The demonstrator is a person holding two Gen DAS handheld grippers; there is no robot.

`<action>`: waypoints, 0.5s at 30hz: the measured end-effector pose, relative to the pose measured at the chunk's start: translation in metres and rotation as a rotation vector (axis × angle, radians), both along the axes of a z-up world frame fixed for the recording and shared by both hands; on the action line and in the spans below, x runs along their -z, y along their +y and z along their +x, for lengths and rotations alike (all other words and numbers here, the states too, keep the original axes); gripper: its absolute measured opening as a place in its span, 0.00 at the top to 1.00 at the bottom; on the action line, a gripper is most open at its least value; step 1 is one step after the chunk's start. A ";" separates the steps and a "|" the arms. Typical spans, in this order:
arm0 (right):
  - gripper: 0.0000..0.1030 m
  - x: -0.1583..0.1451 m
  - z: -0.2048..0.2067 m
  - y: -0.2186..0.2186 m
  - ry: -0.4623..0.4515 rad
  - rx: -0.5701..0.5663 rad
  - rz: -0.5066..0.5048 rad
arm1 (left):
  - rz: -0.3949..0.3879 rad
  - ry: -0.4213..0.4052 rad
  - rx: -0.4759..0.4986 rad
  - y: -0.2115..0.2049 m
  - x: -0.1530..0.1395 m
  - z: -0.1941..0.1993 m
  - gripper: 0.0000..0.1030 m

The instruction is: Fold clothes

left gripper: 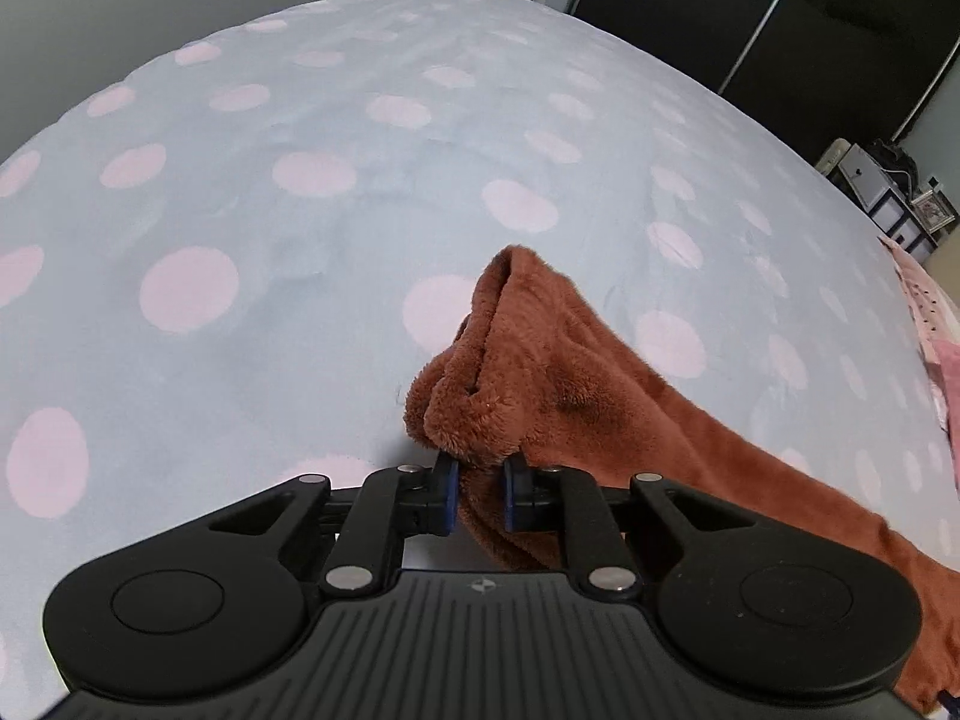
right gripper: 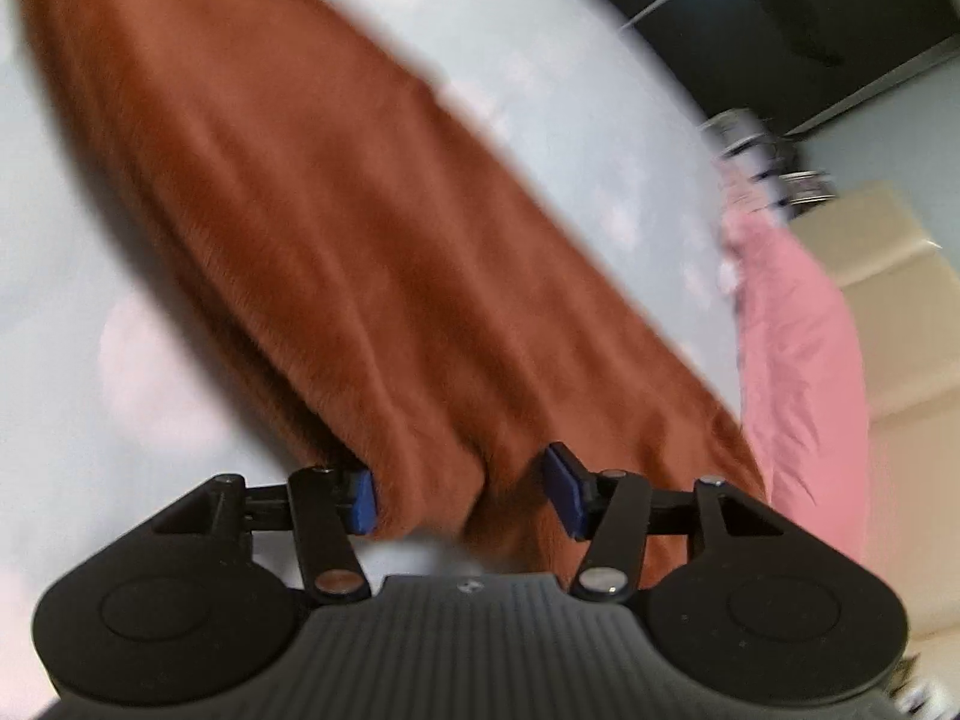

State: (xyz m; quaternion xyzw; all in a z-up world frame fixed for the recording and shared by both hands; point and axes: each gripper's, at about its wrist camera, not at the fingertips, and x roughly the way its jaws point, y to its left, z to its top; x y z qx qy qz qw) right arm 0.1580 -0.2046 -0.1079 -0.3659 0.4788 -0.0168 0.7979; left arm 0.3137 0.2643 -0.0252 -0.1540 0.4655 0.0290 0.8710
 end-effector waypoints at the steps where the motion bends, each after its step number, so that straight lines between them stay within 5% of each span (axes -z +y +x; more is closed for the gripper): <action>1: 0.45 -0.004 -0.002 -0.002 0.005 -0.004 -0.007 | 0.026 0.003 0.024 -0.002 -0.004 -0.002 0.88; 4: 0.45 -0.019 -0.005 -0.007 0.061 -0.005 0.031 | 0.134 0.040 0.093 -0.010 -0.001 -0.004 0.88; 15: 0.43 -0.011 -0.023 -0.003 0.066 -0.047 0.102 | 0.098 0.112 0.094 0.006 0.040 -0.009 0.86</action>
